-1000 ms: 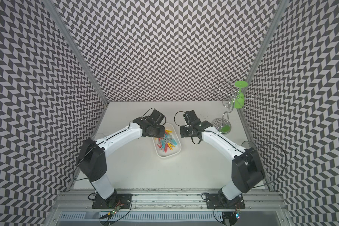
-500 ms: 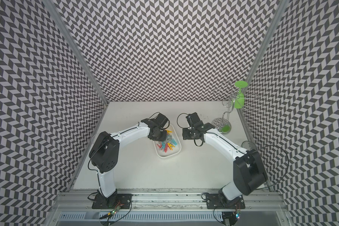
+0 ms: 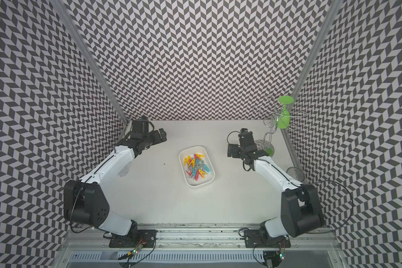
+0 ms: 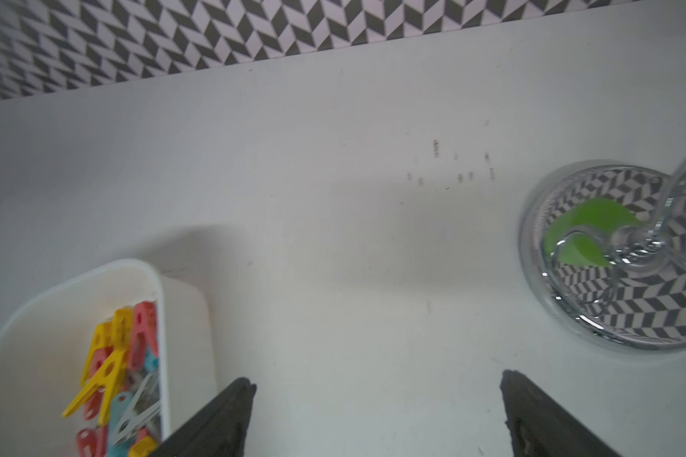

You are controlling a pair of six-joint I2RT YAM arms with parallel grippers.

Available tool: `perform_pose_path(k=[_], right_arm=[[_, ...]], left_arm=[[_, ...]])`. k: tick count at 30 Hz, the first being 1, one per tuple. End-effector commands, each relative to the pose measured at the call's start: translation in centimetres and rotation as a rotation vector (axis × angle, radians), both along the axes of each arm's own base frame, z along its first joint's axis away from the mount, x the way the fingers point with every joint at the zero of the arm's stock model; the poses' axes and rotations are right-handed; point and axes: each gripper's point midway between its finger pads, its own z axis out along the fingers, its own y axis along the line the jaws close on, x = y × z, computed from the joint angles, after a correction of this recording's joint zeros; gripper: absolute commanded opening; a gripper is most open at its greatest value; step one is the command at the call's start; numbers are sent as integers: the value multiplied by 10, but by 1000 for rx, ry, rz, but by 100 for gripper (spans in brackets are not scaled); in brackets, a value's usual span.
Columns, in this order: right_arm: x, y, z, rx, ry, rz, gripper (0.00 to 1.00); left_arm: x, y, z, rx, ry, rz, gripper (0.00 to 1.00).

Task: Put the clothespins into the storage box
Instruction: Place the clothespin in the storage box, then reset both arms

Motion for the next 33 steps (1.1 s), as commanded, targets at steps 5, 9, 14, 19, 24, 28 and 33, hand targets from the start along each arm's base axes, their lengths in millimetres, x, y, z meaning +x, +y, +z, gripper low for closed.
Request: perform_pose_path(k=[5,9,14,19,24,28,33], right_arm=[[8,-78,30,-155,-452,-291,99],[20,-96,4,-223,-393,-353,99],[15,-96,-11,-253,-448,-331,98],[-8,-102,3,-216,-615,-309,98],[-21,-97,1,-166,-654,-226,99],[-35,-105,3,-147,-721,-267,99],[-38,-105,6,-154,-749,-265,99]], left_arm=[[-8,87,-34,140,-113,215,100],[-14,100,-55,192,-128,265,100],[-25,101,-62,249,-254,243,100],[-38,85,-66,249,-372,152,100],[-53,78,-50,280,-526,81,100],[-61,45,-54,320,-603,-80,100],[-63,43,-57,318,-604,-96,100]])
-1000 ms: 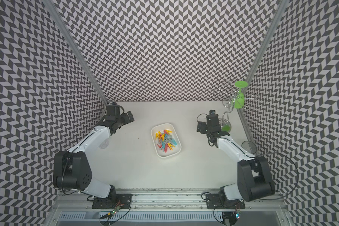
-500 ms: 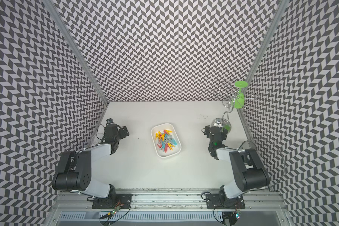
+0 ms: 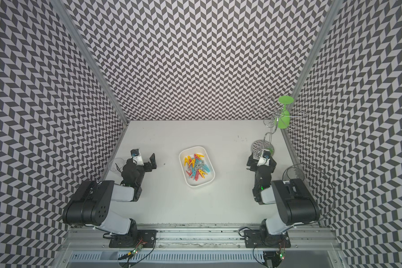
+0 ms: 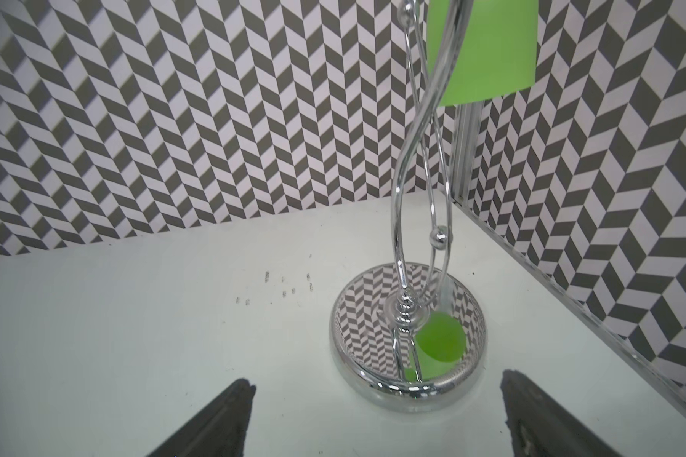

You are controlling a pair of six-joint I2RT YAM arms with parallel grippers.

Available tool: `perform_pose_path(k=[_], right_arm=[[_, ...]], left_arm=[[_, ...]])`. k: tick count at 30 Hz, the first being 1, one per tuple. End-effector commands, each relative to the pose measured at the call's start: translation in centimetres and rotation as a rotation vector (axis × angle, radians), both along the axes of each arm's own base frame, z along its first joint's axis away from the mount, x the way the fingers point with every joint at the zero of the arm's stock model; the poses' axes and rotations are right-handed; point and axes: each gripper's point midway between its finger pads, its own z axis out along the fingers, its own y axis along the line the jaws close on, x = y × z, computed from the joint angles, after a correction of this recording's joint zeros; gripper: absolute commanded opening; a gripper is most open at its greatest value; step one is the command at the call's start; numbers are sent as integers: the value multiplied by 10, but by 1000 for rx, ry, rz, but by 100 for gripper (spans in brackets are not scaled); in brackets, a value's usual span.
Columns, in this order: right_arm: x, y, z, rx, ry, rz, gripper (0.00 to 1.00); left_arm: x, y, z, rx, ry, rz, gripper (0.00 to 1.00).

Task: Put the clothespins into the storage box
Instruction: Reset both arms

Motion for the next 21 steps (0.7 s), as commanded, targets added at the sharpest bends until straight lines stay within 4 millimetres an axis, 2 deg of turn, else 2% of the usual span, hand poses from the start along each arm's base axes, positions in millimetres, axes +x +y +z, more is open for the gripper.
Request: perform_pose_path(k=[1,3,5,21], right_arm=[[-5,1,22,-2,-110,12,99],[-2,1,16,5,-69,7,99],[5,2,21,7,-67,10,99],[2,4,24,-6,-94,15,99]], left_arm=[[3,-8,23,35,-101,-52,100],[0,-9,24,37,-108,-53,100],[1,-9,24,35,-106,-59,100],[2,-9,24,35,-102,-61,100]])
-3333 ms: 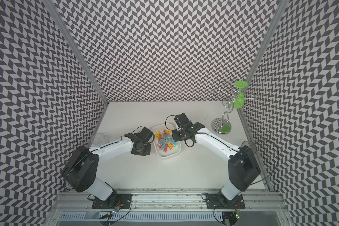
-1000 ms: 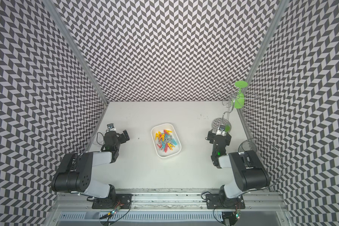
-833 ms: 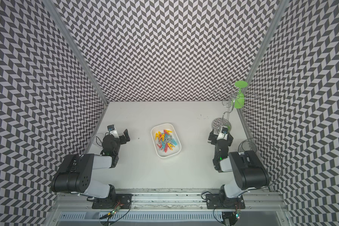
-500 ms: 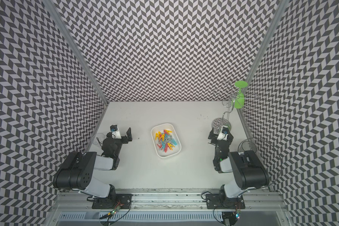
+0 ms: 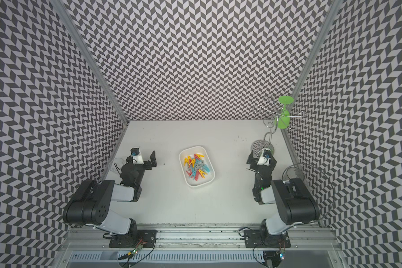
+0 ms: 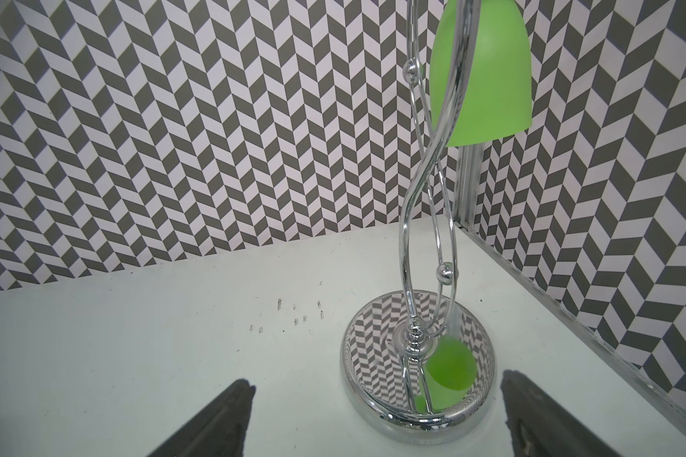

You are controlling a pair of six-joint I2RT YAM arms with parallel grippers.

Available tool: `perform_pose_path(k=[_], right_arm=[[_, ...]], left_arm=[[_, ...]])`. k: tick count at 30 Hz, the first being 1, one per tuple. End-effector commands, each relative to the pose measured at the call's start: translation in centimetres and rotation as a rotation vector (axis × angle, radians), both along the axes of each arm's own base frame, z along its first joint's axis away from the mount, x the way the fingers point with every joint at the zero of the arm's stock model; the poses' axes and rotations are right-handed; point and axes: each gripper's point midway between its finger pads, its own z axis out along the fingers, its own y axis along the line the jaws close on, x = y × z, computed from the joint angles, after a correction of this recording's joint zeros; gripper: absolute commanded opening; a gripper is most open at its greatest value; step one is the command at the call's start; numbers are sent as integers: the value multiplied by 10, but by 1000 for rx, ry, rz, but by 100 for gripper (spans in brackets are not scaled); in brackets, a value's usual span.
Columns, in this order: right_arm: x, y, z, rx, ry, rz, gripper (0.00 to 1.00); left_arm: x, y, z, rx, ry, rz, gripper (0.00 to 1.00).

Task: Put the clothespins into the storage box
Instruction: Reset both arms

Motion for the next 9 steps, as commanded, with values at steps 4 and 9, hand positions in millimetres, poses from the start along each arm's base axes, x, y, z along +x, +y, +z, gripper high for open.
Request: perform_pose_path(k=[4,9], right_arm=[[1,3,16,-7,-63,9,99],[0,2,18,-5,-76,4,99]], left_arm=[[0,-1,3,7,-17,-11,100],[-1,-1,3,7,-17,-11,100]])
